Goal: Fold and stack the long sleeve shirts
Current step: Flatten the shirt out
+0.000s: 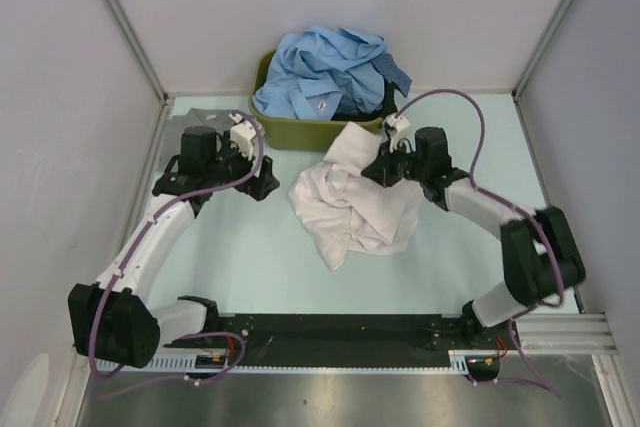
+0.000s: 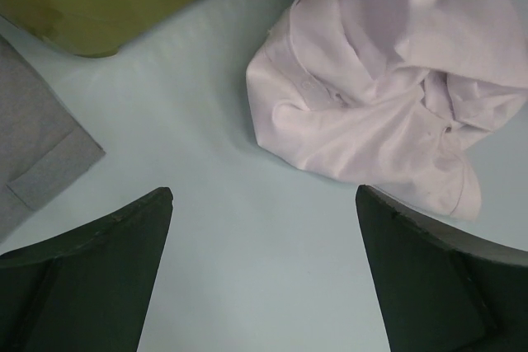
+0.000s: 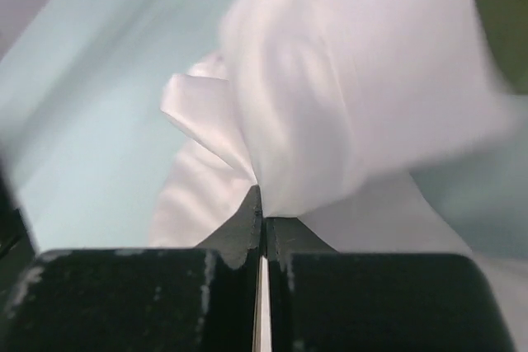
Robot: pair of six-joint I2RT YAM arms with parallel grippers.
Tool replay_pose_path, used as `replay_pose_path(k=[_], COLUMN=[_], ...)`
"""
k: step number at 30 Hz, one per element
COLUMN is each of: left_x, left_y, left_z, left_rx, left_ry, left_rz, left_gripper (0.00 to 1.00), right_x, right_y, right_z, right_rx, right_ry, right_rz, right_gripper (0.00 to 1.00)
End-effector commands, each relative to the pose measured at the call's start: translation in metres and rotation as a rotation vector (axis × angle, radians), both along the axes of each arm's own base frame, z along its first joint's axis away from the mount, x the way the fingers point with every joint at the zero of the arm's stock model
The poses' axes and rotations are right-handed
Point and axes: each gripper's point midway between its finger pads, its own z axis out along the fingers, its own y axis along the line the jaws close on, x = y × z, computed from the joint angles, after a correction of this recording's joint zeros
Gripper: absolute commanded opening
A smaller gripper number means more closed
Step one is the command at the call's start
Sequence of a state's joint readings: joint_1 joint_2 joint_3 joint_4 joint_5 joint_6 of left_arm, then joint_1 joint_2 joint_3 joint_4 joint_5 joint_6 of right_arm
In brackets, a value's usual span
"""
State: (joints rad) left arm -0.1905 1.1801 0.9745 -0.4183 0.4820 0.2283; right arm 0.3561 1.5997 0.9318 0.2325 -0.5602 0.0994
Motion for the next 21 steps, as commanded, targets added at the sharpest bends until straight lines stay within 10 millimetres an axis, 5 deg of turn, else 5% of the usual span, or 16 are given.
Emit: replay_pose_path(k=[1, 4, 6, 7, 9, 10, 12, 14, 17, 21], left_x=[-0.013, -0.024, -0.028, -0.032, -0.033, -0.035, -0.038, -0.038, -0.042, -0.041], left_y=[-0.011, -0.021, -0.025, -0.033, -0.039, -0.045, -0.057, -0.068, -0.095, -0.140], left_z=[-0.006, -0.023, -0.037, -0.043, -0.056, -0.061, -0.067, -0.072, -0.079, -0.089], left_rx=[-0.005, 0.028, 0.069, 0.084, 0.105, 0.109, 0.121, 0.131, 0.138, 0.164], left_ry=[0.002, 0.023, 0.027, 0.033, 0.046, 0.053, 0.037, 0.022, -0.010, -0.056], left_rz=[-0.096, -0.166, -0.202, -0.237, -0.273, -0.294, -0.344, -0.379, -0.445, -0.501], left_gripper=[0.97, 0.96, 0.96, 0.97, 0.98, 0.98, 0.99, 0.99, 0.99, 0.99], right_x=[-0.074, -0.057, -0.041, -0.026, -0.017, -0.013, -0.023, -0.033, -0.060, -0.076], right_y=[0.012, -0.026, -0.062, -0.094, -0.126, -0.150, -0.167, -0.171, -0.138, -0.103], right_z=[0.087, 0.099, 0.079, 0.069, 0.038, 0.028, 0.018, 0.018, 0.025, -0.004], right_rx=[0.096, 0.093, 0.031, 0.000, -0.061, -0.102, -0.126, -0.152, -0.146, -0.198], right_ry=[-0.114, -0.086, 0.008, 0.034, 0.154, 0.191, 0.271, 0.271, 0.233, 0.239], right_rz=[0.154, -0.005, -0.130, -0.220, -0.320, -0.391, -0.414, -0.417, -0.288, -0.201], right_gripper=[0.00, 0.00, 0.00, 0.22, 0.62, 0.67, 0.72, 0.76, 0.74, 0.81])
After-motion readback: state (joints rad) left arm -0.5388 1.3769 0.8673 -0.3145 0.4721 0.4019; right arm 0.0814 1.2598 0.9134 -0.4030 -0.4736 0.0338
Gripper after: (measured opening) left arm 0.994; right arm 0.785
